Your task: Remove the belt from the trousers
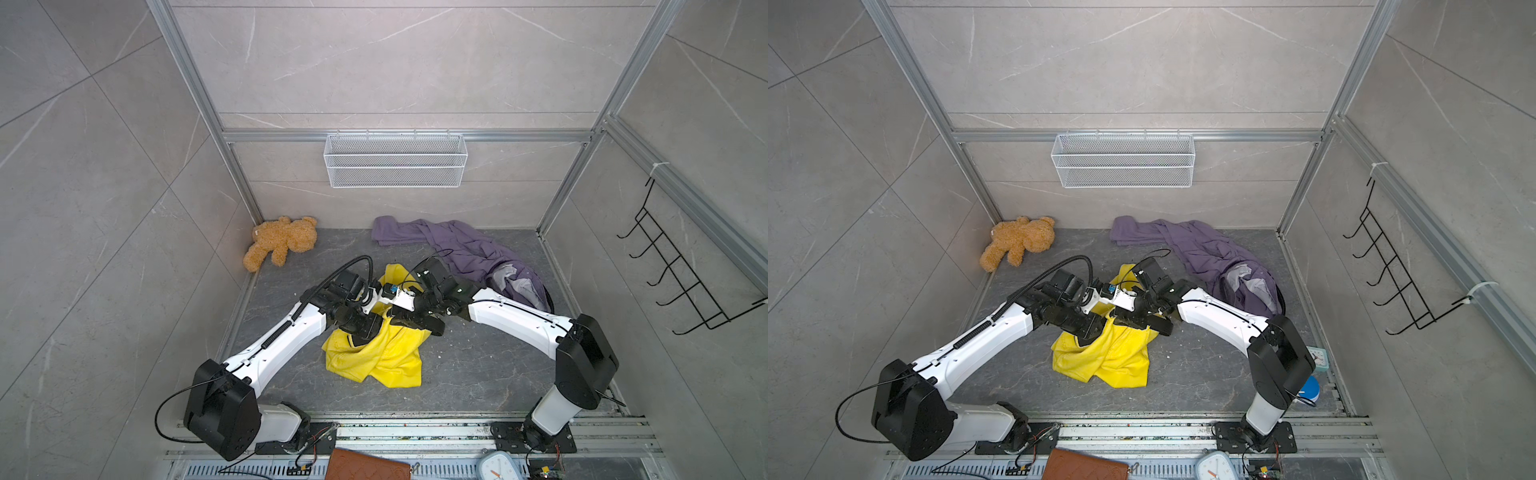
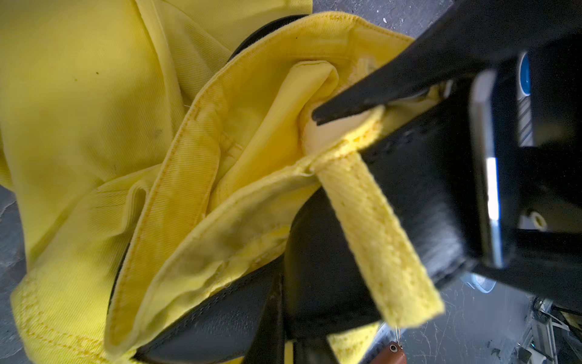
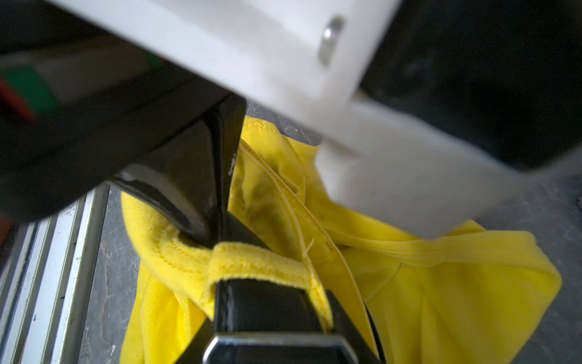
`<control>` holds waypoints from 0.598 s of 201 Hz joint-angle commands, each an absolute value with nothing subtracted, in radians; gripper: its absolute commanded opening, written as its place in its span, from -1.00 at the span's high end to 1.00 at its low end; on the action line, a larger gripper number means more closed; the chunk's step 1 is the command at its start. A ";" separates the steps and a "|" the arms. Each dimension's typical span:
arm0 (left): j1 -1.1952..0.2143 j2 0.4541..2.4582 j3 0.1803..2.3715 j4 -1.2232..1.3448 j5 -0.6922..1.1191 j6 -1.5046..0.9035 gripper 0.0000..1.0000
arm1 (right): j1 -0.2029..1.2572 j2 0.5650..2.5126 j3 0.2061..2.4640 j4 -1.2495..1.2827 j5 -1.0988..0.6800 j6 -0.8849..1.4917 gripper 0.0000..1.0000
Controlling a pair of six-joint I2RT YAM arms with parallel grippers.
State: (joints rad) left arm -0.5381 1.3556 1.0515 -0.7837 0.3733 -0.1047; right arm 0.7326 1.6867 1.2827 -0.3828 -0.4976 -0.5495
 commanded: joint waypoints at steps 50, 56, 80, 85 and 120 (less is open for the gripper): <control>-0.485 1.394 1.025 -0.911 0.321 -0.118 1.00 | 0.633 1.580 1.277 -0.350 -0.603 -0.456 0.65; -0.478 1.390 1.024 -0.908 0.316 -0.122 1.00 | 0.622 1.570 1.262 -0.328 -0.612 -0.440 0.69; -0.458 1.353 1.013 -0.887 0.278 -0.147 1.00 | 0.611 1.558 1.238 -0.296 -0.601 -0.413 0.76; -0.450 1.343 1.009 -0.881 0.273 -0.156 1.00 | 0.611 1.557 1.234 -0.291 -0.598 -0.409 0.77; -0.385 1.260 0.980 -0.847 0.255 -0.204 1.00 | 0.600 1.535 1.190 -0.236 -0.556 -0.366 0.84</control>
